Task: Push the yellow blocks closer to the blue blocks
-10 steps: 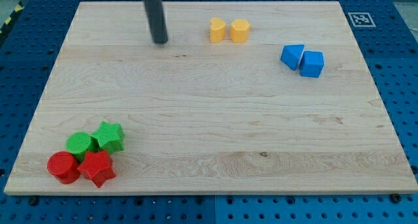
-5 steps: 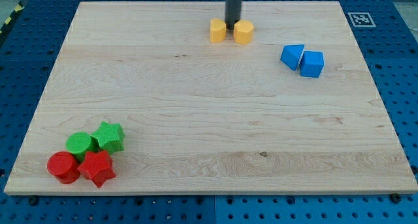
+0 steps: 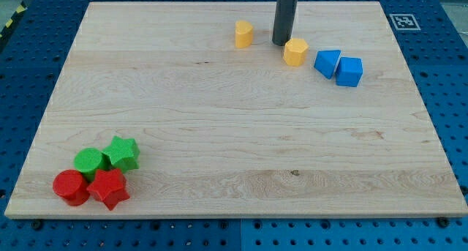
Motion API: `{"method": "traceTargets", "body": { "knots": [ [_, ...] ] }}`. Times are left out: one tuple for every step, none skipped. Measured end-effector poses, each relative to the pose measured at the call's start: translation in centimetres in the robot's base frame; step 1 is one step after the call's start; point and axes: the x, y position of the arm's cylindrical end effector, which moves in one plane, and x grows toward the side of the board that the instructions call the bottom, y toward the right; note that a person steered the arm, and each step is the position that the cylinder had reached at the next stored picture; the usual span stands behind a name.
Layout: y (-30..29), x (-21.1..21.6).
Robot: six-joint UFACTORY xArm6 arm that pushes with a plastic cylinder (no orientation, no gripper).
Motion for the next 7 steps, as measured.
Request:
{"method": "traceTargets", "body": {
  "knots": [
    [1.8,0.6],
    [3.3,1.7],
    [2.3,2.3],
    [-3.2,2.3],
    [-9.3,1.7],
    [-12.1,-2.0],
    [-11.7,-3.6]
  ]
}}
